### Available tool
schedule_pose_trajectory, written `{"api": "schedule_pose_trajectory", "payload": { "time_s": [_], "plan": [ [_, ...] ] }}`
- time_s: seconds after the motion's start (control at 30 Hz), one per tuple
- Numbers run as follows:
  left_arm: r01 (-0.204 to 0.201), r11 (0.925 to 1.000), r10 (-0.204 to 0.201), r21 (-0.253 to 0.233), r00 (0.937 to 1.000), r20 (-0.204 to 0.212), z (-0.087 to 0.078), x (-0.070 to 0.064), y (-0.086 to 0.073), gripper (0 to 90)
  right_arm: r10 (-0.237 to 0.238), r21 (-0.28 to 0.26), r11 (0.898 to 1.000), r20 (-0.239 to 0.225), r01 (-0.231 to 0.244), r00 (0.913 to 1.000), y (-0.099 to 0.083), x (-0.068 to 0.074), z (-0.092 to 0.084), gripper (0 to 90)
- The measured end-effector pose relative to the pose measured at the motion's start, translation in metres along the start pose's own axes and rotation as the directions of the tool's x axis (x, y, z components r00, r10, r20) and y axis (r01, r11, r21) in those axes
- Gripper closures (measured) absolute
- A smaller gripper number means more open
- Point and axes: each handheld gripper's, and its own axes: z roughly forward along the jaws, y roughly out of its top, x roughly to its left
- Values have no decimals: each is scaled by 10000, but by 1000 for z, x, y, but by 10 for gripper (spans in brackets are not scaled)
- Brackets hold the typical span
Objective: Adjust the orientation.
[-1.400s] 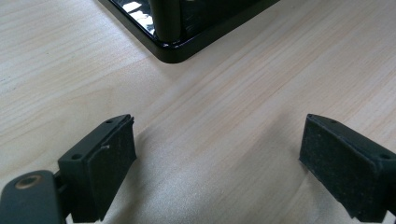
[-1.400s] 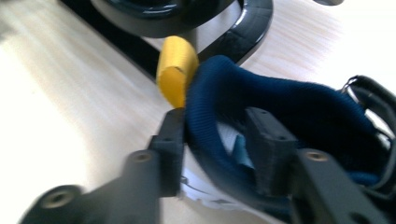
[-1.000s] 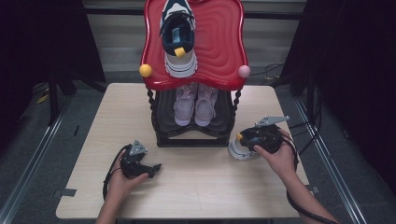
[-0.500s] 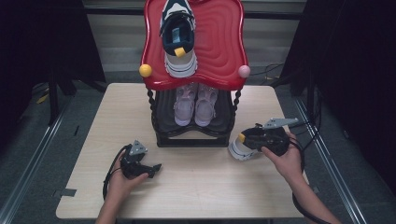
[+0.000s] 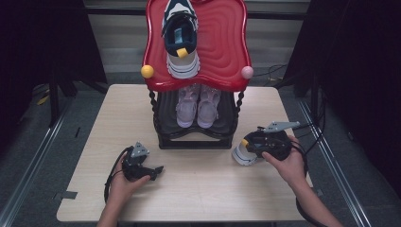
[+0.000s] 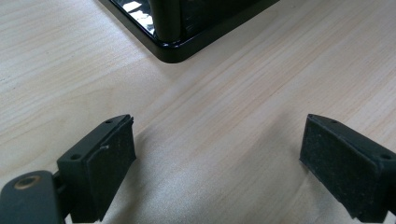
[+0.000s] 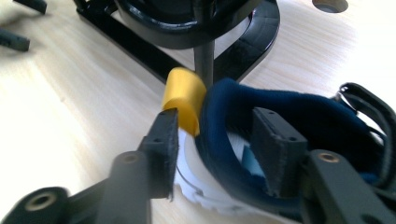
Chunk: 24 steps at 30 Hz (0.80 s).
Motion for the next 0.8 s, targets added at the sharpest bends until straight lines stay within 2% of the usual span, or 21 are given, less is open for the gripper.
{"api": "schedule_pose_trajectory", "payload": {
  "time_s": [0.17,0.2,0.23,0.27,0.33,0.43,0.5,0.67,0.8],
  "plan": [
    [-7,10000,7,0,10000,4,0,0,0,95,100,4,9999,-8,-100,9999,4,2,13,503],
    [-7,10000,7,2,10000,10,0,0,0,94,243,50,9997,29,-244,9997,4,3,15,516],
    [7,10000,-7,-3,10000,15,0,0,0,94,344,5,9994,-4,-344,9994,4,2,16,588],
    [4,10000,-4,-3,10000,12,0,0,0,94,376,-79,9993,-175,-377,9991,3,1,17,621],
    [16,10000,-16,-1,10000,35,0,0,0,94,407,-120,9991,-207,-409,9990,2,-1,15,686],
    [4,10000,-4,14,10000,55,0,0,0,89,452,-159,9988,-343,-457,9984,-2,-3,7,724],
    [-6,10000,6,18,10000,56,0,0,0,87,423,-47,9991,-600,-427,9973,-4,-3,2,731],
    [-7,10000,7,22,10000,58,0,0,0,86,37,279,9996,-873,-13,9962,-14,1,-13,735],
    [-6,10000,6,20,10000,55,0,0,0,86,-68,263,9996,-1017,95,9948,-27,3,-28,734]
  ]
}}
